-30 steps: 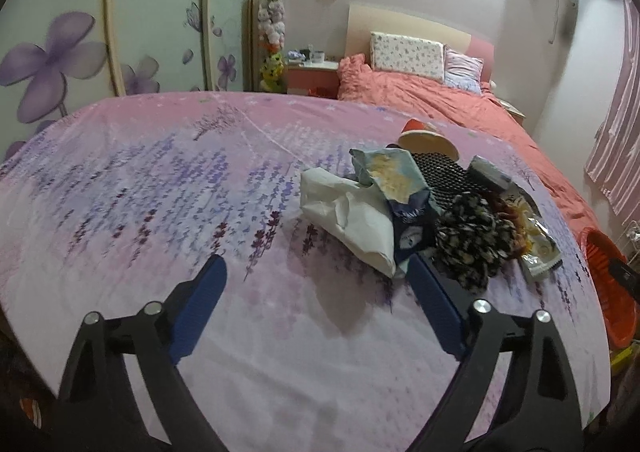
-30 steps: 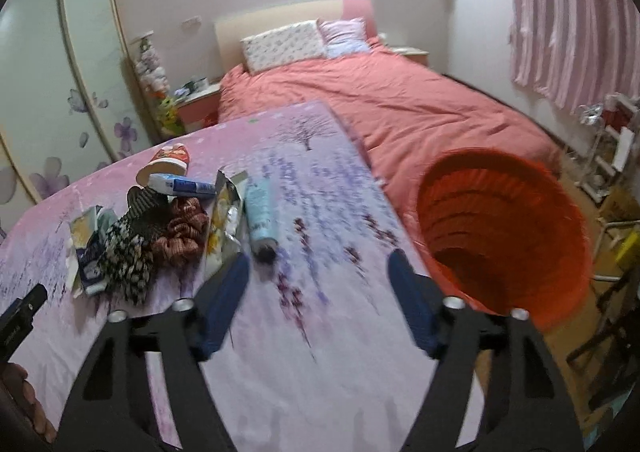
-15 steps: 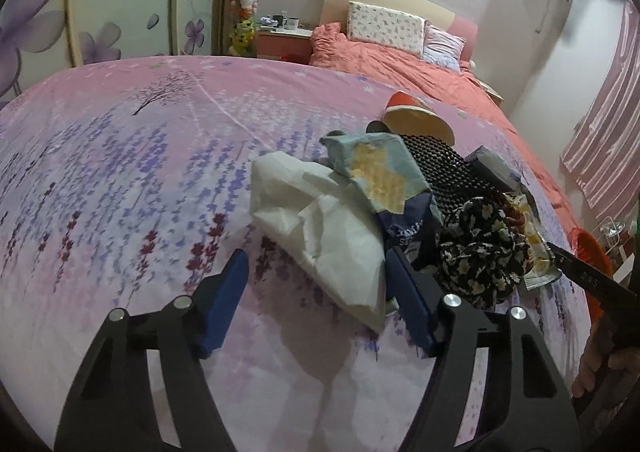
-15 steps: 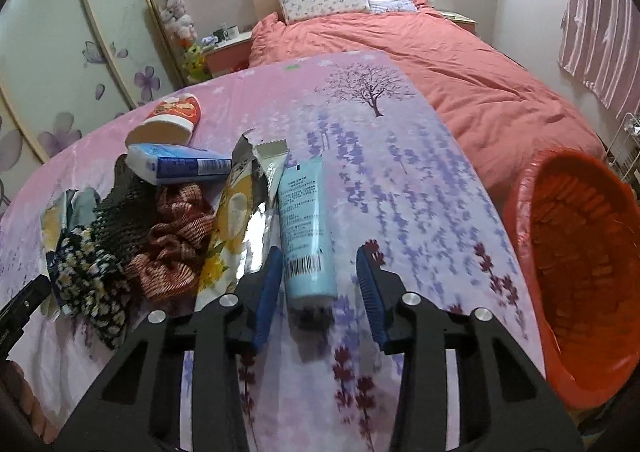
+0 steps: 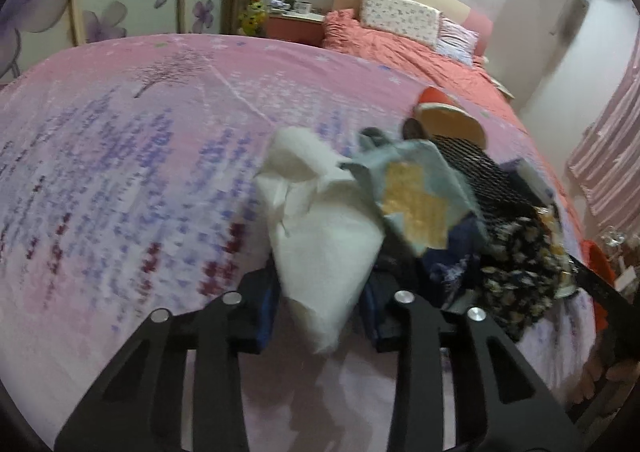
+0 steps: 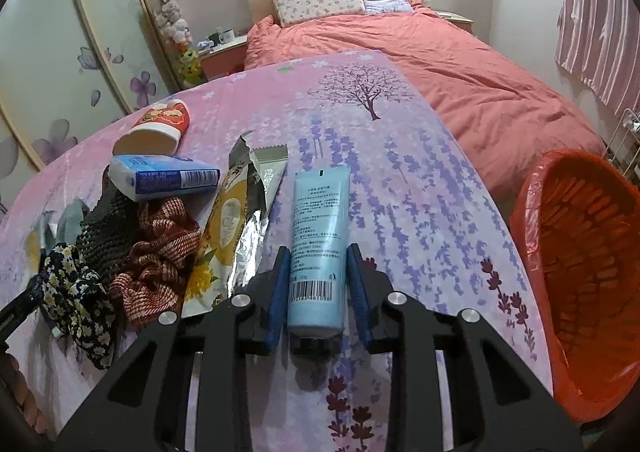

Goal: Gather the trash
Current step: 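Carry the white bag and blue tube to the orange basket with both tools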

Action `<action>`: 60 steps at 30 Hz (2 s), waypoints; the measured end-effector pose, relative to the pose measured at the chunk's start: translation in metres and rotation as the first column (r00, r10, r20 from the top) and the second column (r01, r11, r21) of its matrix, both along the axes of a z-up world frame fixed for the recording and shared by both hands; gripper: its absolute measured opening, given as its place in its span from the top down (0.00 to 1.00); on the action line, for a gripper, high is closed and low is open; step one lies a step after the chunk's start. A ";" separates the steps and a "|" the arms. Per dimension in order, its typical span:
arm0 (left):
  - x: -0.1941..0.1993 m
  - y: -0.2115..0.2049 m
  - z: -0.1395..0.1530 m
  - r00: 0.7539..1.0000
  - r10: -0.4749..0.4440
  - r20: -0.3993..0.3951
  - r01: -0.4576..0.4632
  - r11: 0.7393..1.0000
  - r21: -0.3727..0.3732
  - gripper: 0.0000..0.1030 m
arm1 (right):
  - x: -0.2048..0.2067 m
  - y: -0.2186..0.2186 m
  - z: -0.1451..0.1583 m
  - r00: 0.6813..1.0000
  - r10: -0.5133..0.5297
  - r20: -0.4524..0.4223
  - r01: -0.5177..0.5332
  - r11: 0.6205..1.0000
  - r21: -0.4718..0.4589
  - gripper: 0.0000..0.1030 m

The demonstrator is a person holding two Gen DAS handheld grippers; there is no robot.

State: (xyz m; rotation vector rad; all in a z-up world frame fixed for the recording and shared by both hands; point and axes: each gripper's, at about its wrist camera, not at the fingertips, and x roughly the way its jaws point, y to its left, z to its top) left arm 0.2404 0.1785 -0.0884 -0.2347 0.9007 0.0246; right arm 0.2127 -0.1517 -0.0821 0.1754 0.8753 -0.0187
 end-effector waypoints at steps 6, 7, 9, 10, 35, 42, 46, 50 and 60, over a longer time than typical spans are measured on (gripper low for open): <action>0.008 0.007 0.001 1.000 0.011 -0.003 -0.010 1.000 0.021 0.58 | 0.007 0.003 0.000 1.000 -0.013 0.000 0.013 1.000 -0.012 0.71; 0.011 0.006 0.001 1.000 0.009 -0.004 -0.009 1.000 0.023 0.59 | 0.008 0.004 0.000 1.000 -0.014 0.000 0.014 1.000 -0.011 0.71; 0.014 0.006 0.002 1.000 0.004 -0.004 -0.004 1.000 0.029 0.69 | 0.007 0.002 0.000 1.000 -0.013 0.000 0.013 1.000 -0.010 0.71; 0.015 0.007 0.002 1.000 -0.001 -0.005 0.001 1.000 0.026 0.77 | 0.007 0.002 0.000 1.000 -0.012 0.000 0.012 1.000 -0.010 0.71; -0.035 0.004 0.087 0.984 -0.004 0.178 -0.011 0.997 0.080 0.81 | -0.039 -0.018 0.053 0.983 -0.042 0.180 0.046 0.999 -0.014 0.78; -0.047 -0.046 0.107 0.973 -0.104 0.208 0.093 0.994 0.060 0.81 | -0.054 -0.029 0.058 0.976 -0.049 0.214 0.052 0.999 -0.008 0.79; -0.049 -0.076 0.112 0.964 -0.160 0.212 0.152 0.987 0.052 0.81 | -0.058 -0.028 0.054 0.976 -0.043 0.213 0.045 0.999 -0.004 0.79; -0.051 -0.106 0.114 0.952 -0.221 0.214 0.216 0.975 0.044 0.81 | -0.064 -0.034 0.056 0.973 -0.045 0.227 0.040 0.999 0.026 0.79; -0.046 -0.146 0.111 0.931 -0.301 0.208 0.301 0.953 0.032 0.81 | -0.069 -0.032 0.051 0.973 -0.028 0.228 0.015 0.998 0.055 0.79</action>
